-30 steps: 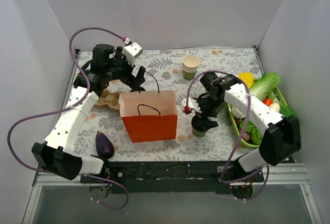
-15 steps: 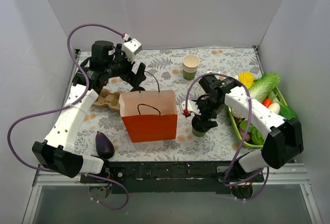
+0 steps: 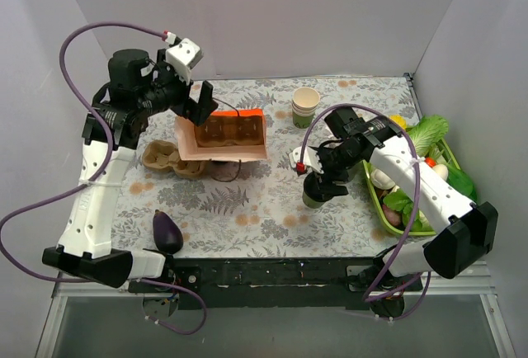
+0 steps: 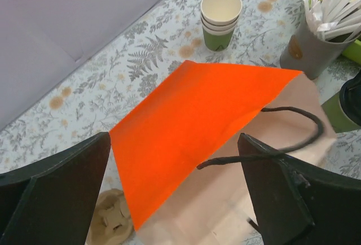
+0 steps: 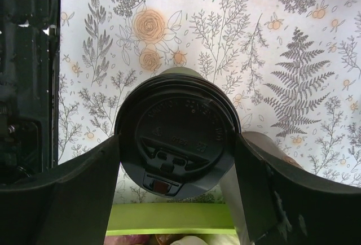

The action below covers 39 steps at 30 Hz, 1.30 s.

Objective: Pack the takeout coffee

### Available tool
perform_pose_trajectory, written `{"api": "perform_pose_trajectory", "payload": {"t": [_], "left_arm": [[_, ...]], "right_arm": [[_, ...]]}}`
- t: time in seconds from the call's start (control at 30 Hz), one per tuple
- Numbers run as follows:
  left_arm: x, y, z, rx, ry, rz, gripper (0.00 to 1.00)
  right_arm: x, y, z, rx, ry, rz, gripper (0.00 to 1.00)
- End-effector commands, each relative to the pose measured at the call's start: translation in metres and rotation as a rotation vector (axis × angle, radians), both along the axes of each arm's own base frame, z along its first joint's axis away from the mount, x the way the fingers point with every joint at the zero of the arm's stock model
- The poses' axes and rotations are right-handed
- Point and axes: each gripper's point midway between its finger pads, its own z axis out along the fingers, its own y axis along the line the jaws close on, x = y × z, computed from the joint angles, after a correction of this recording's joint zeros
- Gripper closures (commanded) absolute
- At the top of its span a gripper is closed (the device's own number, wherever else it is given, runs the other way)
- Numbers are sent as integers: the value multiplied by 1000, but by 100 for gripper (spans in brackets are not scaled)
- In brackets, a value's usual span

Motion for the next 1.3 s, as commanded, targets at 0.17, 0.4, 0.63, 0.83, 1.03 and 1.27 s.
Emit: {"api": "perform_pose_trajectory", "payload": {"t": [0.17,0.4,0.63,0.83,1.03,1.27], "left_arm": [[-10,-4,-47,-9,138,-47,14],[-20,-14,-47,19,149,-168,42],[-19,-13,-58,80,157,-211,39],[-38,46,-109,510,27,-207,21],[-46,66,-146,669,17,-244,18],[6,88,-127,605,-20,-37,21]], "right_arm": [[-3,19,29,111,14,-22,56],[5,27,42,168,-22,-59,59],[10,33,47,198,-18,-102,64],[9,36,42,219,1,-121,78],[12,41,37,236,9,-143,99],[17,44,44,246,4,-159,99]]}}
